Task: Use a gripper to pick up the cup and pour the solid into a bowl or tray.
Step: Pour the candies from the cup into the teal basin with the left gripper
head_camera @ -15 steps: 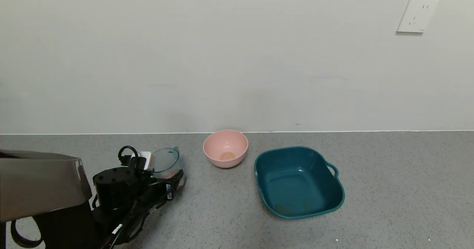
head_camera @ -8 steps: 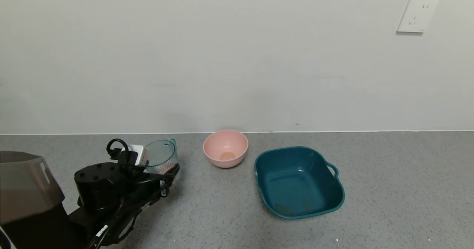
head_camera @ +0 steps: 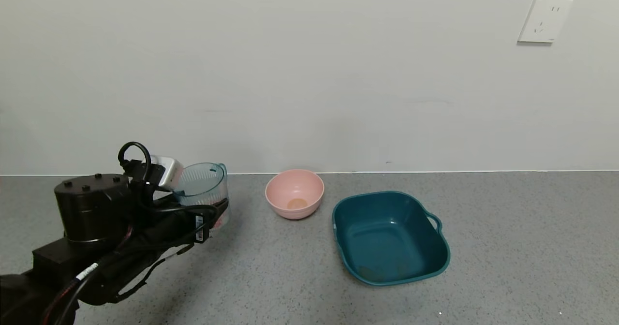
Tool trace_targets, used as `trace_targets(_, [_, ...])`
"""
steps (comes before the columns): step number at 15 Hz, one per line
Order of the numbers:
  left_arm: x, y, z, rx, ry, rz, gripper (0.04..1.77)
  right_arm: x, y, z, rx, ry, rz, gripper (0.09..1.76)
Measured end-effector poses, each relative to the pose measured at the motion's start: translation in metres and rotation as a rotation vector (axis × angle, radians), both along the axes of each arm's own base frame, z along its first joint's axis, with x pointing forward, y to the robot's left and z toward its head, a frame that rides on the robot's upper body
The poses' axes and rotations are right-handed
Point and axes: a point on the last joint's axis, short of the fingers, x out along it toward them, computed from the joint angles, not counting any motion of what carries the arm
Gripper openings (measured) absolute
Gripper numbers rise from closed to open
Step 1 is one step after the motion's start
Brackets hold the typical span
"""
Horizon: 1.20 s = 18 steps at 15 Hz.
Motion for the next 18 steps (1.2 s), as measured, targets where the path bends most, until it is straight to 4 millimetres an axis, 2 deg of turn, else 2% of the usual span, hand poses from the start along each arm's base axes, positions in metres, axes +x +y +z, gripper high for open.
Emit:
trace_targets(3, [-0.007, -0.01, 0.039, 0.043, -0.082, -0.039, 1.29, 0.0, 0.0, 0.0, 0.0, 0.0, 0.0, 1.71])
trace_targets(6, [-0.012, -0.025, 0.057, 0.125, -0.139, -0.056, 1.28, 0.0, 0.0, 0.0, 0.0, 0.0, 0.0, 1.71])
trace_targets(11, [-0.014, -0.059, 0.069, 0.277, -0.176, -0.107, 1.28, 0.0, 0.0, 0.0, 0.0, 0.0, 0.0, 1.71])
trace_targets(18, [-0.007, -0.126, 0.067, 0.464, -0.211, -0.183, 1.28, 0.0, 0.0, 0.0, 0.0, 0.0, 0.0, 1.71])
